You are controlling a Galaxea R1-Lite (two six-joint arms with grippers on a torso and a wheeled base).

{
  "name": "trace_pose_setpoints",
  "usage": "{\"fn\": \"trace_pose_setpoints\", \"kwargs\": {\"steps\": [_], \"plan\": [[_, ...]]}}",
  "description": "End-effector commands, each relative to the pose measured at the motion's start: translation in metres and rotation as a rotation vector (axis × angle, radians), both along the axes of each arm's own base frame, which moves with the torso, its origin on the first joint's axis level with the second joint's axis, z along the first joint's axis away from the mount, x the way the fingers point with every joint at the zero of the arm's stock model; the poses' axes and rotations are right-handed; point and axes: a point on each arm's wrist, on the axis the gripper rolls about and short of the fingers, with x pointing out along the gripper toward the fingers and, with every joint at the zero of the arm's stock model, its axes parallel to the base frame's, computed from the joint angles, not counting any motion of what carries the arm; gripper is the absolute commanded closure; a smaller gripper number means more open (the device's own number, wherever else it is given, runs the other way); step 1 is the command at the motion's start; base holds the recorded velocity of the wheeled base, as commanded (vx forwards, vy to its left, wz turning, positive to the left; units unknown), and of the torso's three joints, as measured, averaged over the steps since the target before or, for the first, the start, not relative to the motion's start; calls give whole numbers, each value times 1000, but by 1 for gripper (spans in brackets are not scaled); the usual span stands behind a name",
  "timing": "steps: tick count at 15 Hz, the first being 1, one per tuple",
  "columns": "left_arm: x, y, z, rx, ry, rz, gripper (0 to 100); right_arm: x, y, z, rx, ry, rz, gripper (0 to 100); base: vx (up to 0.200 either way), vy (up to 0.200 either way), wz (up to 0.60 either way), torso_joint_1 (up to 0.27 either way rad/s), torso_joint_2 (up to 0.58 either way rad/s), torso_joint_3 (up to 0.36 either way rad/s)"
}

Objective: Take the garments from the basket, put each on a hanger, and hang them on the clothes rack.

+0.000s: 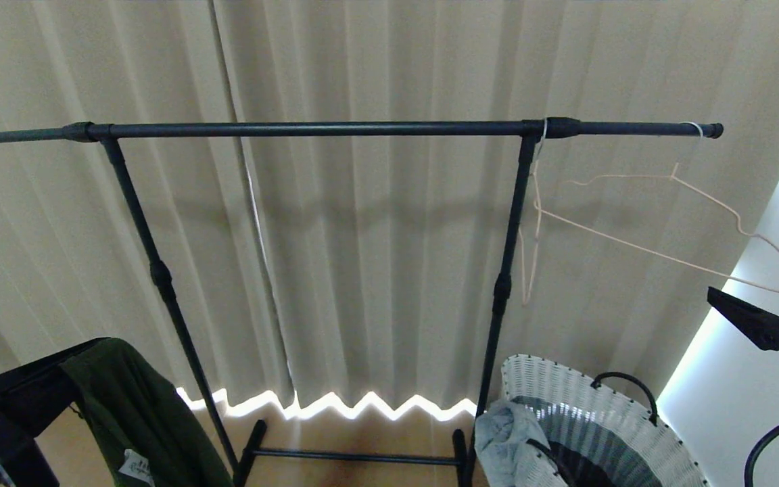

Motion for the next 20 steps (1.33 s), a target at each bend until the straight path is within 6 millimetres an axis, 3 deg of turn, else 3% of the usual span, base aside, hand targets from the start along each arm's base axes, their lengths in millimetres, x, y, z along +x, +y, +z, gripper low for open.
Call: {"fn": "trace_pose_setpoints", "kwargs": {"steps": [1,3,12,20], "plan": [[-1,0,-1,0,0,1,100,-1,0,0,-1,-4,0,0,0,-200,0,2,2,7],[-1,0,0,1,-2,-1,100,-1,-1,2,-2,-11,-6,0,0,-200,0,2,7,0],[-4,2,0,43,-29,0,100,-2,-3,6,-5,-24,-25,0,0,0,0,0,0,0],[-3,2,1,43,-29,0,100,0,-3,10,-6,-34,-27,0,200,0,0,1,1,2]]}}
